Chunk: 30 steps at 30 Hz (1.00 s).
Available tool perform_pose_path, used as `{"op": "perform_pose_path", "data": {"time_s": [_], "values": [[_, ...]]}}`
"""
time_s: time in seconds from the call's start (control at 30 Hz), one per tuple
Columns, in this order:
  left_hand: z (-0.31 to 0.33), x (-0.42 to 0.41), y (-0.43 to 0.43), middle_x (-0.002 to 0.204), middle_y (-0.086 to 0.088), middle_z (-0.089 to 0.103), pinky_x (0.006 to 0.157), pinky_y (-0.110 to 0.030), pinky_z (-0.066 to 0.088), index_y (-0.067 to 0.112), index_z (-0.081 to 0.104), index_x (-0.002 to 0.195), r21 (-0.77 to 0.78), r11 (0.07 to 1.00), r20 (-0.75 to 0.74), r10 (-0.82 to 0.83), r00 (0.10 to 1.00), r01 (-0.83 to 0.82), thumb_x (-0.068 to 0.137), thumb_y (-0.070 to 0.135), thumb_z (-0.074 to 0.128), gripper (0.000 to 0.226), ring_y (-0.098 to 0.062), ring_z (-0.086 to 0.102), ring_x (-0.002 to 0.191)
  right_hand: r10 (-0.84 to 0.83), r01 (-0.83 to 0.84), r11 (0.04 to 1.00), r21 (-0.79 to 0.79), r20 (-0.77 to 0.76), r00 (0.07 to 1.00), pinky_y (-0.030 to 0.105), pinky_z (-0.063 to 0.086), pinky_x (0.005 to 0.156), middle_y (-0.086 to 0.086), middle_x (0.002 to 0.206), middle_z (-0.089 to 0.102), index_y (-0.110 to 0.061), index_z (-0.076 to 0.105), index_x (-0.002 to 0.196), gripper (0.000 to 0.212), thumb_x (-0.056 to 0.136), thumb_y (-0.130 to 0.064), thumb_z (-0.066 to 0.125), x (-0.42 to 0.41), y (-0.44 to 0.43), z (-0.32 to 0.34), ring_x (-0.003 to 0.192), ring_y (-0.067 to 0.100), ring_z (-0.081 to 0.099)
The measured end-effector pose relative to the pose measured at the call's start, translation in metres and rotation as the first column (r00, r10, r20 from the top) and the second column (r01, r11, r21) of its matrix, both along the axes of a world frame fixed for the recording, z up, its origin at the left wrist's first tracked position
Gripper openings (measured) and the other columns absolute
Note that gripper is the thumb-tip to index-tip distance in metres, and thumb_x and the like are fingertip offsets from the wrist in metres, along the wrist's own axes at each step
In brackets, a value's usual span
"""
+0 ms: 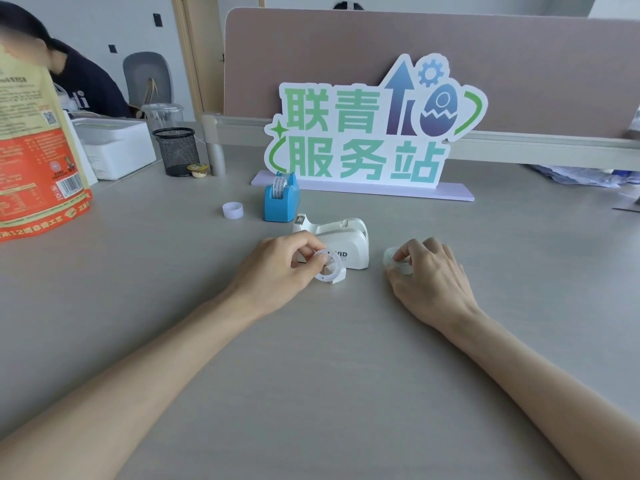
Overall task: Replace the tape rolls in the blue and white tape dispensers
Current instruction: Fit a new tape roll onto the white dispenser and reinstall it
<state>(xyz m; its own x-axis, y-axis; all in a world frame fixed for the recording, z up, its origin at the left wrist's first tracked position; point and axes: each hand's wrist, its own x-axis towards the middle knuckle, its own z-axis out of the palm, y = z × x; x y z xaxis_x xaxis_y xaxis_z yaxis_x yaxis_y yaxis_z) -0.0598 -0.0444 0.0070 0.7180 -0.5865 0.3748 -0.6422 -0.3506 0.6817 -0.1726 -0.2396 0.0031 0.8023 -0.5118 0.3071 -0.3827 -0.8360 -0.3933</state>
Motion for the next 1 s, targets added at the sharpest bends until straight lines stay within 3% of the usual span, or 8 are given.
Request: {"op": "perform_pose_path", "data": {"time_s": [0.23,0.37,0.53,0.63,0.8,0.9,1.0], "values": [[0.003,0.002,0.003,0.071,0.027,0.063,0.060,-0.025,0.042,0.032,0.066,0.087,0.085,0.994,0.066,0.067,0.996,-0.073,0.084,0.034,0.053,0.013,0.001,0.054,0.061,0.071,-0.064,0.984,-0.165,0.036,0.997,0.037,0.042,0.085,0.001,0.116,0.055,-0.019,0.058,0.110,0.027,0.085,-0.029,0.057,-0.004,0.010,0.001,0.113,0.026,0.045],[0.009,0.002,0.007,0.065,0.011,0.060,0.056,-0.027,0.036,0.028,0.060,0.078,0.145,0.980,0.115,0.119,0.986,-0.135,0.077,0.035,0.045,0.016,-0.014,0.051,0.062,0.077,-0.072,0.986,-0.148,0.027,0.997,0.037,0.041,0.086,-0.002,0.116,0.062,-0.018,0.057,0.112,0.026,0.088,-0.028,0.054,-0.002,0.009,0.001,0.115,0.024,0.044],[0.007,0.000,0.010,0.085,0.015,0.062,0.062,-0.029,0.044,0.028,0.058,0.081,0.319,0.932,0.271,0.084,0.959,-0.172,0.080,0.028,0.048,0.010,-0.018,0.056,0.076,0.092,-0.089,0.983,-0.161,0.005,0.996,0.038,0.041,0.089,-0.003,0.116,0.064,-0.019,0.056,0.114,0.025,0.091,-0.024,0.050,-0.002,0.009,0.001,0.117,0.023,0.044],[0.005,0.000,0.009,0.097,0.018,0.063,0.065,-0.028,0.043,0.032,0.062,0.092,0.323,0.931,0.307,0.067,0.949,-0.170,0.083,0.035,0.047,0.018,-0.015,0.060,0.083,0.115,-0.108,0.980,-0.167,0.030,0.993,0.038,0.041,0.089,-0.004,0.114,0.065,-0.020,0.056,0.115,0.024,0.091,-0.020,0.050,-0.002,0.009,0.001,0.116,0.023,0.046],[0.004,-0.006,0.004,0.099,0.021,0.066,0.067,-0.028,0.048,0.031,0.065,0.094,0.199,0.968,0.387,0.065,0.920,-0.153,0.082,0.057,0.057,0.029,-0.006,0.063,0.087,0.183,-0.142,0.971,-0.192,0.215,0.959,0.041,0.045,0.081,-0.001,0.103,0.068,-0.017,0.060,0.106,0.017,0.090,-0.015,0.058,-0.002,0.010,0.001,0.104,0.029,0.052],[0.003,-0.012,-0.001,0.099,0.022,0.068,0.067,-0.026,0.048,0.032,0.066,0.096,0.202,0.970,0.417,0.038,0.908,-0.134,0.079,0.056,0.064,0.029,-0.003,0.062,0.089,0.280,-0.230,0.958,-0.174,0.381,0.881,0.041,0.048,0.080,-0.002,0.101,0.067,-0.012,0.061,0.105,0.016,0.089,-0.011,0.062,-0.003,0.013,0.002,0.100,0.028,0.054],[0.003,-0.015,-0.002,0.097,0.019,0.068,0.069,-0.029,0.050,0.032,0.064,0.097,0.217,0.968,0.423,0.021,0.906,-0.124,0.080,0.048,0.066,0.023,-0.007,0.061,0.093,0.306,-0.343,0.939,-0.023,0.508,0.805,0.017,0.041,0.086,-0.011,0.101,0.063,-0.014,0.060,0.105,0.014,0.092,-0.012,0.060,-0.005,0.025,0.006,0.104,0.017,0.052]]}}
